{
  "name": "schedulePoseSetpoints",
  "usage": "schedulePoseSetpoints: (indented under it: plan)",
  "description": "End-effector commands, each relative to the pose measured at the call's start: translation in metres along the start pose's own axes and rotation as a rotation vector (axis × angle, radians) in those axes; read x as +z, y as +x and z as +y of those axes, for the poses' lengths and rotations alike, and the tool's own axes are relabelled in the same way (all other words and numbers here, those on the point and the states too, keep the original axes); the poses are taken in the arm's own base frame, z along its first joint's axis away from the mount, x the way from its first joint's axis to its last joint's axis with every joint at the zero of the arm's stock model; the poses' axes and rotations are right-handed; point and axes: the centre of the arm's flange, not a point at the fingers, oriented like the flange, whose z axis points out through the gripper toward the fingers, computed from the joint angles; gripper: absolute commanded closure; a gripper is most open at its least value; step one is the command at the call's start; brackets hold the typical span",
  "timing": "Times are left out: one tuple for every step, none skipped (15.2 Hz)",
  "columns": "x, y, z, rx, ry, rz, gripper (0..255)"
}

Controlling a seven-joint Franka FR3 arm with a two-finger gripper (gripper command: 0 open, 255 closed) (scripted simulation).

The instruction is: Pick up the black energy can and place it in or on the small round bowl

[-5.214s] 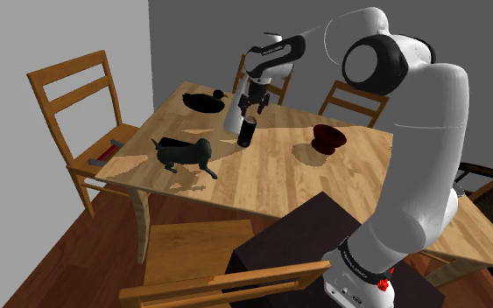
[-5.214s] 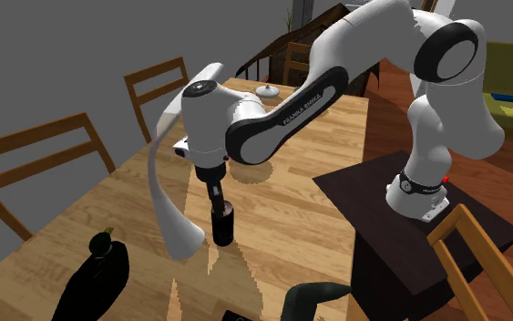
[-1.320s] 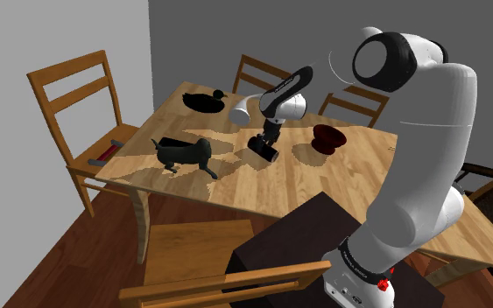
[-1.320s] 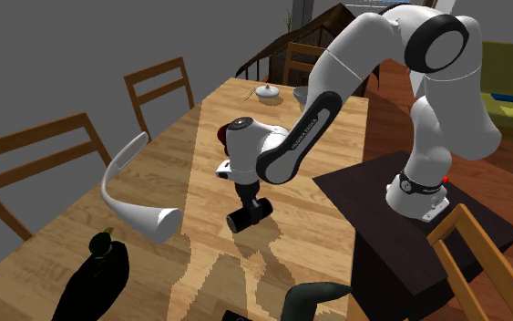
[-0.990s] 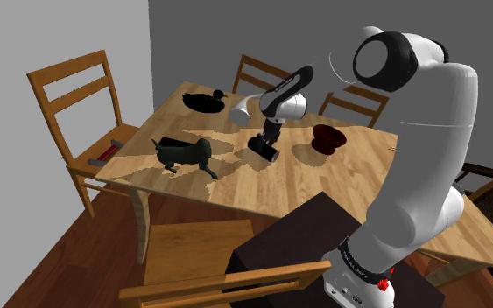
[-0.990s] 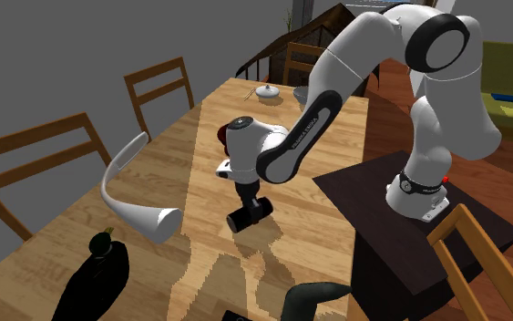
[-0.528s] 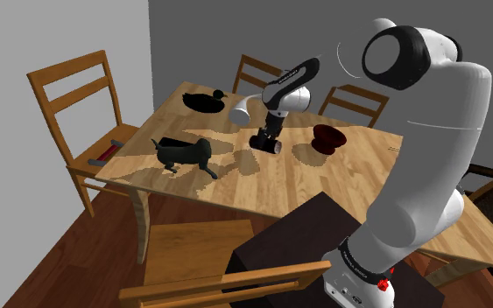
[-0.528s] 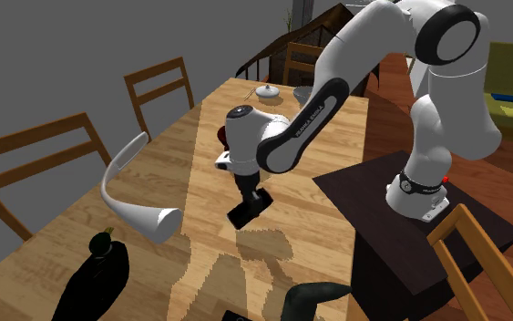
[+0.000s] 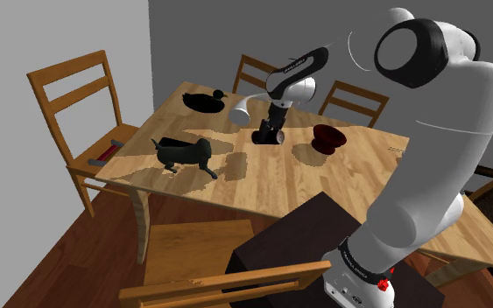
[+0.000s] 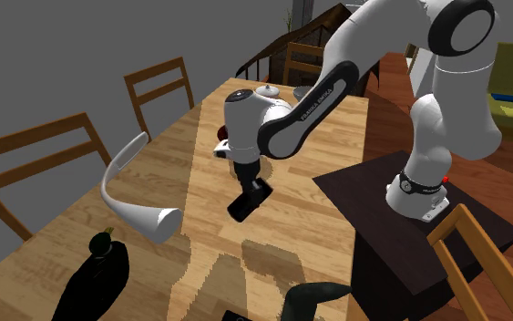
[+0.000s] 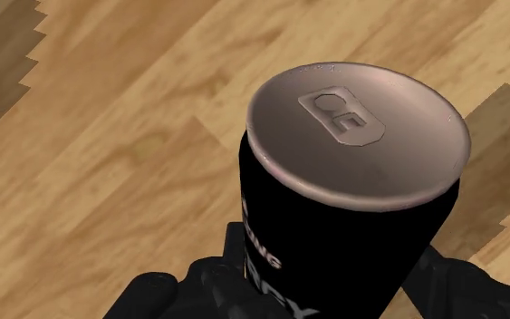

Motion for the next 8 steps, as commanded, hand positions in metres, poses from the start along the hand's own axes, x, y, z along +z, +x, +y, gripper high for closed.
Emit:
schedulePoseSetpoints:
  plan:
    - [-0.011, 0.0, -0.001, 0.0, 0.0, 0.0, 255]
    - [-0.016, -0.001, -0.002, 0.0, 0.0, 0.0, 255]
    - [-0.021, -0.001, -0.002, 0.0, 0.0, 0.0, 255]
    - [-0.026, -0.001, -0.003, 0.0, 0.0, 0.0, 255]
    - [-0.032, -0.001, -0.003, 0.0, 0.0, 0.0, 255]
    - [-0.037, -0.001, -0.004, 0.0, 0.0, 0.0, 255]
    - [-0.042, -0.001, -0.004, 0.0, 0.0, 0.0, 255]
    - [-0.047, -0.002, -0.005, 0.0, 0.0, 0.0, 255]
